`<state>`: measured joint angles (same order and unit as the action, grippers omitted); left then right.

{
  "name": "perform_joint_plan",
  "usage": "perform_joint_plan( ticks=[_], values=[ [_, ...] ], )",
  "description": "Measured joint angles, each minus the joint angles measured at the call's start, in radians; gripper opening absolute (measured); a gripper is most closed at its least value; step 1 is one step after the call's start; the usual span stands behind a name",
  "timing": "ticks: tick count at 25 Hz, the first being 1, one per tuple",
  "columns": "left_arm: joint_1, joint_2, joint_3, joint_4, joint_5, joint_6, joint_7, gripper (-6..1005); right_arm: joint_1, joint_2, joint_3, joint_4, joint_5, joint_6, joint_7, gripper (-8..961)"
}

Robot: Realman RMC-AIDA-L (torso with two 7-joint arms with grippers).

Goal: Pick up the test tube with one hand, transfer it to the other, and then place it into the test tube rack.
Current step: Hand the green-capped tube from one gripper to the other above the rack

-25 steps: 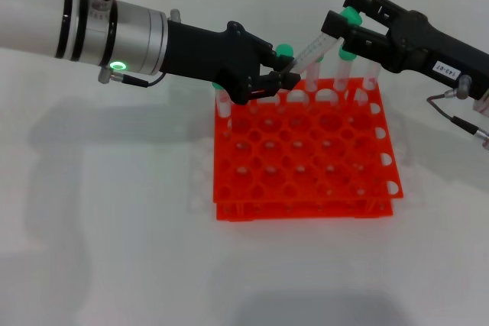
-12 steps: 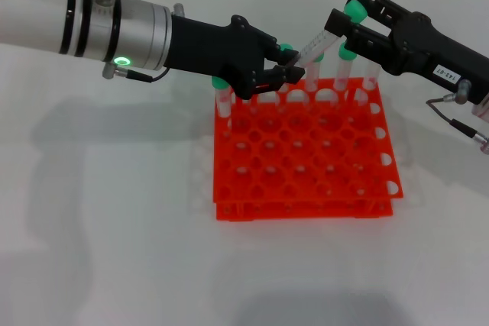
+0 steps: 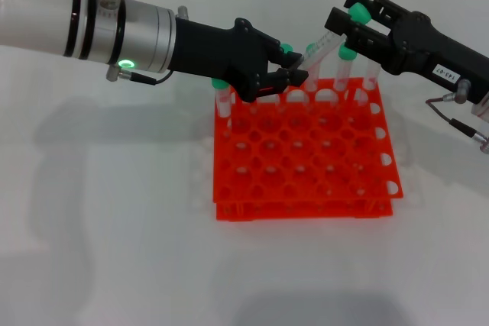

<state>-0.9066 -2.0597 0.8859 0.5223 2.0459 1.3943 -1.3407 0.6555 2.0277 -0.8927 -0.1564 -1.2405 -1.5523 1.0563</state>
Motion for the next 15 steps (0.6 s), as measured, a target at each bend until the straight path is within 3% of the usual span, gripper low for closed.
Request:
perform_joint_plan(
  ticks=[3, 8, 15],
  values=[
    [0.000, 0.000, 0.001, 0.000, 0.000, 0.000, 0.000, 225, -0.001, 0.000, 0.000, 0.000, -0.001, 0.000, 0.000, 676],
    [0.000, -0.002, 0.002, 0.001, 0.000, 0.000, 0.000, 226, -0.005, 0.000, 0.000, 0.000, 0.000, -0.003, -0.001, 459],
    [0.000, -0.003, 0.003, 0.001, 0.000, 0.001, 0.000, 228, -0.005, 0.000, 0.000, 0.000, -0.002, -0.005, -0.001, 335]
  ],
)
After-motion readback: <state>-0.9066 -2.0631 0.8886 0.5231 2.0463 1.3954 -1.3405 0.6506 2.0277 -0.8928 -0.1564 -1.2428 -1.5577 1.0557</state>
